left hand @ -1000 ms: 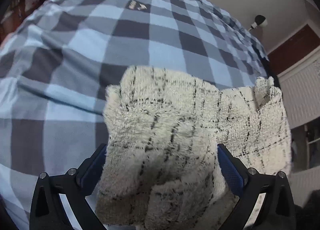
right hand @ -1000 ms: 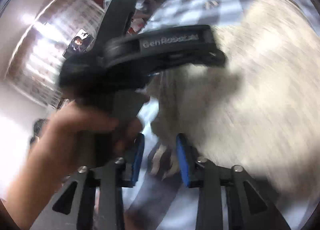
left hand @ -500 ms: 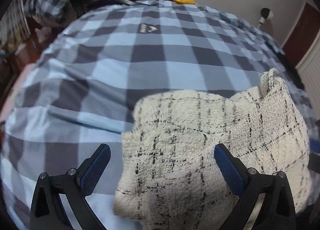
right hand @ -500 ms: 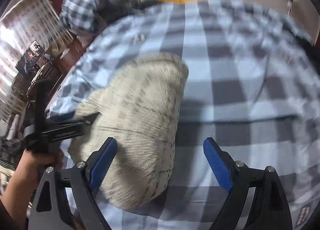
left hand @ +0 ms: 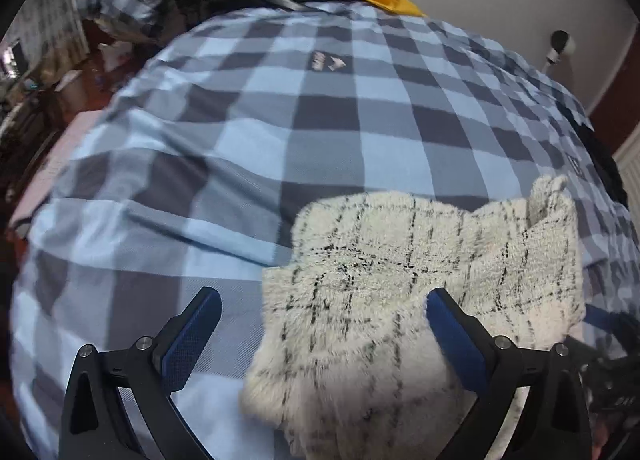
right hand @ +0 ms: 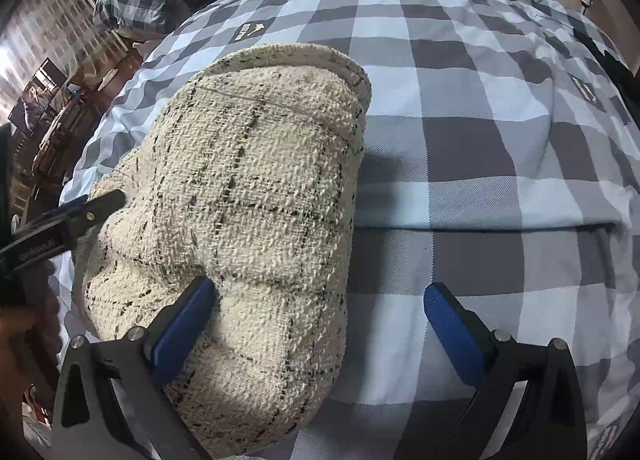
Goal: Fold small clothes
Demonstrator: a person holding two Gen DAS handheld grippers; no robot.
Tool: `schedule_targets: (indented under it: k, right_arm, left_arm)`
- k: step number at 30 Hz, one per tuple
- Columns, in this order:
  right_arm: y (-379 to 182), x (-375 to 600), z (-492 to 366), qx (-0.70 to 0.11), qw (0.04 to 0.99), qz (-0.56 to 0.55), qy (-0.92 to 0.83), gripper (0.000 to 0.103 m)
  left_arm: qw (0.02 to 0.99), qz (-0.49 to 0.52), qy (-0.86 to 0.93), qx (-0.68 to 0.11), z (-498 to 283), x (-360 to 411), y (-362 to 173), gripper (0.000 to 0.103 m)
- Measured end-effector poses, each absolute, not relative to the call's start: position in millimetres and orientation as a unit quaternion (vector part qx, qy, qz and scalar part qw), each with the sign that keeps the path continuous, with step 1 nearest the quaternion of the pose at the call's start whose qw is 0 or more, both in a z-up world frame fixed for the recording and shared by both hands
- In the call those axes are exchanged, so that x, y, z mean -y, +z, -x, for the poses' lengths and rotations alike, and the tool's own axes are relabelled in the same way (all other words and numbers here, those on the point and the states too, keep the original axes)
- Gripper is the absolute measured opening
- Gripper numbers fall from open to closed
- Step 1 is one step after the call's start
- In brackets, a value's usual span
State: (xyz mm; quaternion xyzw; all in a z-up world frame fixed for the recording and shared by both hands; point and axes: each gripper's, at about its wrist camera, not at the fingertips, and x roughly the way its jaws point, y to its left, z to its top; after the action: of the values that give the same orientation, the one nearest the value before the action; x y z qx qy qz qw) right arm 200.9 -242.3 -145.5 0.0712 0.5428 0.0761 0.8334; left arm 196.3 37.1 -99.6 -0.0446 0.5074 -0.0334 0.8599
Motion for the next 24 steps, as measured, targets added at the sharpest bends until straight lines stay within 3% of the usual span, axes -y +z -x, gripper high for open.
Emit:
schedule_targets:
  k: [7, 12, 17, 18, 20, 24]
  right_arm:
    - [-141, 276, -212, -0.556, 0.790, -0.220, 0.133, 0.101]
    - [-85, 288, -185, -0.473, 0.812, -0.275, 0.202, 0.101]
    - [-92, 256, -188, -0.485, 0.772, -0.285, 0.297, 0.101]
    - [-106, 247, -194, -0.512, 0.760, -0.279, 0.287, 0.100]
    - [-127, 238, -201, -0.551, 0.744, -0.267, 0.267, 0.082]
    - [-135, 227, -204, -0.553, 0.768, -0.207, 0.247, 0.080]
  left_arm:
    - [0.853, 0.026, -0.115, -0.508, -151, -2, -71, 0.102]
    - [0.843, 0.006, -0.108, -0.527, -156, 11, -90, 0.103]
    - [0.837, 0.031, -0.100, -0.537, -166, 8, -110, 0.103]
    - [0.838, 0.026, -0.100, -0.535, -166, 9, -113, 0.103]
    - [0.841, 0.013, -0.095, -0.533, -167, 11, -119, 0.103]
    - [0.846, 0.003, -0.099, -0.523, -167, 17, -127, 0.103]
